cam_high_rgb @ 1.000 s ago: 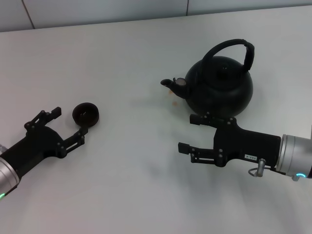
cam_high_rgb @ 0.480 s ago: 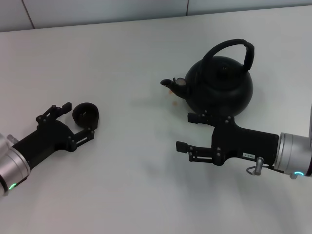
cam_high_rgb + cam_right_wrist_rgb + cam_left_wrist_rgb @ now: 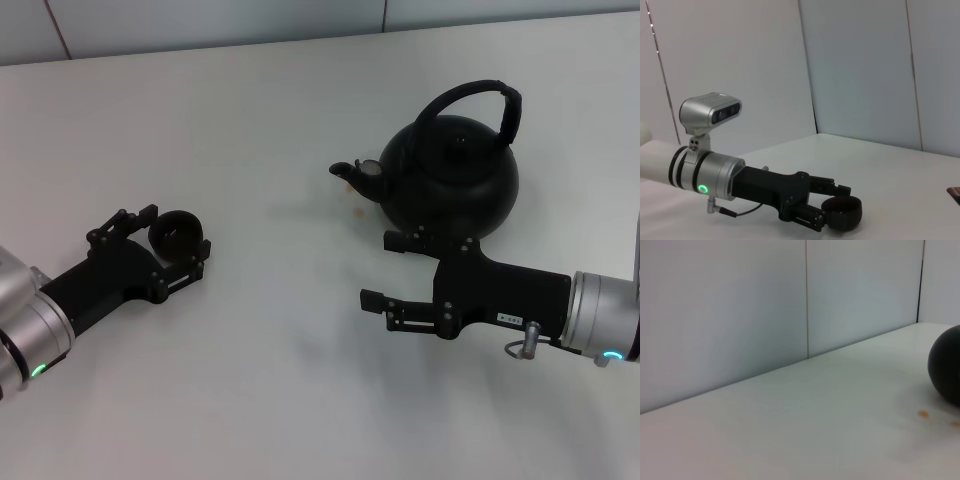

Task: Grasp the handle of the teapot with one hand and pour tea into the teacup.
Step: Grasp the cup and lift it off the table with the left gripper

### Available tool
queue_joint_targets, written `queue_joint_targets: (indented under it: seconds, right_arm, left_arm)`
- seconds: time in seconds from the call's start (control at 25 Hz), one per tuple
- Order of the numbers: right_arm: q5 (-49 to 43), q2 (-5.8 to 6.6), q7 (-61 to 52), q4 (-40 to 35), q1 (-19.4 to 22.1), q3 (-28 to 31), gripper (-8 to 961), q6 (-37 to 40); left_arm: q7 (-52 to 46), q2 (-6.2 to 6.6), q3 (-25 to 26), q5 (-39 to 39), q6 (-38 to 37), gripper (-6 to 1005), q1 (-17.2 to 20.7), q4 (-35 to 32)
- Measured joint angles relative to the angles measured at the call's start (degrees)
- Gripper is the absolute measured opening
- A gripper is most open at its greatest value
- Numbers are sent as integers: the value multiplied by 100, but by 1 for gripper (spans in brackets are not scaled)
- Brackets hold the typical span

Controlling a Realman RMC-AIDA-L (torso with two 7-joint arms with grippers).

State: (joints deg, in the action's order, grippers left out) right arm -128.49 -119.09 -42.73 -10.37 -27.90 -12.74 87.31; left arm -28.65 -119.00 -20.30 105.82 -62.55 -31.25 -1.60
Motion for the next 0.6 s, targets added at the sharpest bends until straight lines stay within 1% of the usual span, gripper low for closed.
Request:
queue_joint_targets:
  seconds: [0.6]
  right_arm:
    - [0, 0, 0, 5, 4, 0, 832, 23]
  left_arm:
    - [0, -7, -2, 0, 204, 757, -77, 28]
